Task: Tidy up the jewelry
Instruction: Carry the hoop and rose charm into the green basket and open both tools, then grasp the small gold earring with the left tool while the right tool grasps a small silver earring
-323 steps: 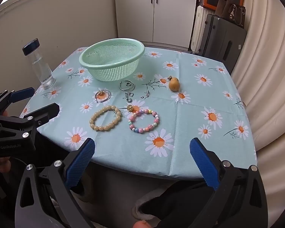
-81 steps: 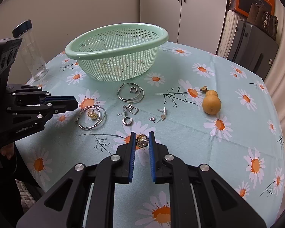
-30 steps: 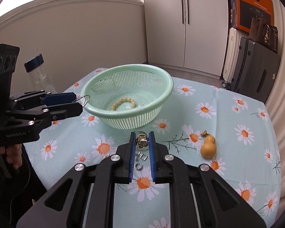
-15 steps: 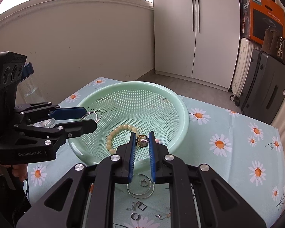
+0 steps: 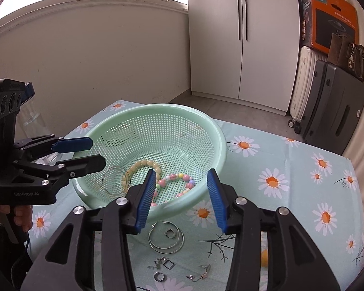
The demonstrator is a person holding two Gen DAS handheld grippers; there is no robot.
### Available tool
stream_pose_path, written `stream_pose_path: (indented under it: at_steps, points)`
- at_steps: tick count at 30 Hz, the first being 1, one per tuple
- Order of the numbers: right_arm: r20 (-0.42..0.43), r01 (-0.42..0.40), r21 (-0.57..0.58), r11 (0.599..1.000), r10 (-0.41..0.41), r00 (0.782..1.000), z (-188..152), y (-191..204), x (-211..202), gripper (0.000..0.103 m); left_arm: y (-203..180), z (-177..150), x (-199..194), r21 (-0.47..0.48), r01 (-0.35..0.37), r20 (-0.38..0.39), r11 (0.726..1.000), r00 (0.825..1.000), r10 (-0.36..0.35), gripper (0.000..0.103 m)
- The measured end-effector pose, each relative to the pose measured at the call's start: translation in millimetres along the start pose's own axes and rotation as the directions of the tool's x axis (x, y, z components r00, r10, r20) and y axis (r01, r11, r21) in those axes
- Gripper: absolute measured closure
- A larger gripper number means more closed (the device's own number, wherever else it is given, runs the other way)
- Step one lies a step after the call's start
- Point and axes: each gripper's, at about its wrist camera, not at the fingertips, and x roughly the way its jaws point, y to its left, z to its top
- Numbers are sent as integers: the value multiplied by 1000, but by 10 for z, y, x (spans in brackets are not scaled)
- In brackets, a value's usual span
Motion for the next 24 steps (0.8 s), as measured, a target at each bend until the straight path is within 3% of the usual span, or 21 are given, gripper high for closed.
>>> stream_pose_path:
  at_steps: [8,14,18,21,24]
  points:
    - [11,83,116,990,-84,996,-87,-395,-326,55,-71,-73,-243,4,-13,23,1000,1000,12,29]
    - [-21,113,158,981,-111,994,-292,-480,-555,54,-232,-274,-444,29,11,26,1000,1000,-12,22]
    - [-69,150,146,978,-141,988,-505,-450,-615,54,-366,-491,-380,-24,81,-30,996,996,-81,20]
    - [-106,150,146,978,-135,985,-638,-396,-599,54,-484,-632,-209,-78,136,-110,988,983,-144,20]
    - [-128,139,133,981,-122,984,-741,-338,-552,54,-584,-717,-61,-48,138,-156,989,977,-144,20]
